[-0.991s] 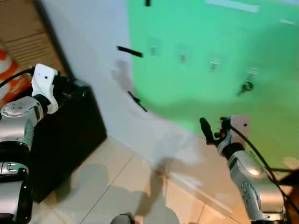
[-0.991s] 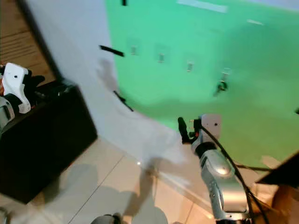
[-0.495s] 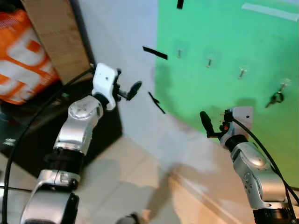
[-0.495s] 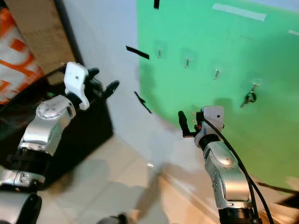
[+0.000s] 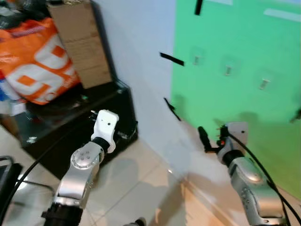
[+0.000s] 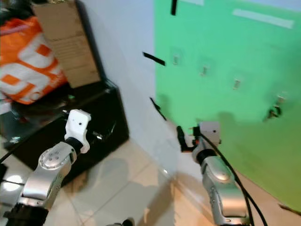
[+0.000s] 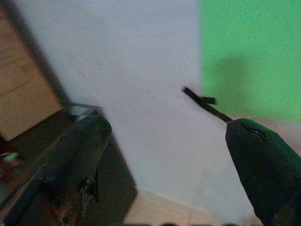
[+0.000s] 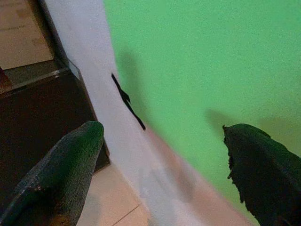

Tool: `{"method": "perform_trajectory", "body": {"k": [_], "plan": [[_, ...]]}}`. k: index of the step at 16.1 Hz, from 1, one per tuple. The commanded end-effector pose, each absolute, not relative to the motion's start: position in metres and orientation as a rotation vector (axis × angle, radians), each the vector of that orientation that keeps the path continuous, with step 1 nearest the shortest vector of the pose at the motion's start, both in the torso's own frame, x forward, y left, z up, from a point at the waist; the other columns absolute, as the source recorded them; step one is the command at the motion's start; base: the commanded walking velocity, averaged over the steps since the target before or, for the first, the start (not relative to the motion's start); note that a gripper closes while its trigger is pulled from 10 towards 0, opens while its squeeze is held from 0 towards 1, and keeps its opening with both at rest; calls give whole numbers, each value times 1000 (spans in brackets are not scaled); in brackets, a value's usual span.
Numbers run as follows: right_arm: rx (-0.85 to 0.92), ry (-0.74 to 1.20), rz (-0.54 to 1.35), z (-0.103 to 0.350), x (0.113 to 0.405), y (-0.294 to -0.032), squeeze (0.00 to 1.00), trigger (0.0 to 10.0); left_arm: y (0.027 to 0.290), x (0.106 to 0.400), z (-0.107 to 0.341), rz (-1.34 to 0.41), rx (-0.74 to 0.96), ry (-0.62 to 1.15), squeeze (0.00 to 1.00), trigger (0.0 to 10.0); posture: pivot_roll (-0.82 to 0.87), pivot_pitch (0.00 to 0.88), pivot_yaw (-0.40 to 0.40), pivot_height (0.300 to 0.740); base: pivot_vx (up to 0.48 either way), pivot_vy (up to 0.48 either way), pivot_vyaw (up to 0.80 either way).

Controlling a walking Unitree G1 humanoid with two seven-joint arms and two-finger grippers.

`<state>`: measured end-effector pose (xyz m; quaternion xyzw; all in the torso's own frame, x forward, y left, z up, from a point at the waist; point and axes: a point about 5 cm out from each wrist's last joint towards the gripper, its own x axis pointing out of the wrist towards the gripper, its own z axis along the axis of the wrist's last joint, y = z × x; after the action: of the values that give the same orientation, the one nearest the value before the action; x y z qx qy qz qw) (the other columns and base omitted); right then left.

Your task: Hang keys on a hook

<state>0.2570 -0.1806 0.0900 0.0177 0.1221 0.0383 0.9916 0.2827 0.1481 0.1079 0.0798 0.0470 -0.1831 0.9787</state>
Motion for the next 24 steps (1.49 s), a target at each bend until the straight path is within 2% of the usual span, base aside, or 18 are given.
{"method": "perform_trajectory", "body": {"k": [1, 9, 12, 24], "plan": [[35, 217, 79, 94, 260, -176, 1000, 10000, 163, 280, 106, -288, 176, 122, 0, 10000, -120, 0, 54, 740, 0, 0, 712], [39, 195, 28, 98, 276, -180, 1000, 10000, 156, 296, 119, -242, 173, 86, 0, 10000, -114, 0, 55, 740, 0, 0, 691], [32, 194, 27, 98, 276, -177, 1000, 10000, 155, 298, 119, -260, 163, 92, 0, 10000, -126, 0, 64, 740, 99, 0, 0], [7, 168, 22, 102, 277, -180, 1000, 10000, 150, 297, 119, -286, 154, 101, 0, 10000, -135, 0, 56, 740, 366, 0, 0]]}}
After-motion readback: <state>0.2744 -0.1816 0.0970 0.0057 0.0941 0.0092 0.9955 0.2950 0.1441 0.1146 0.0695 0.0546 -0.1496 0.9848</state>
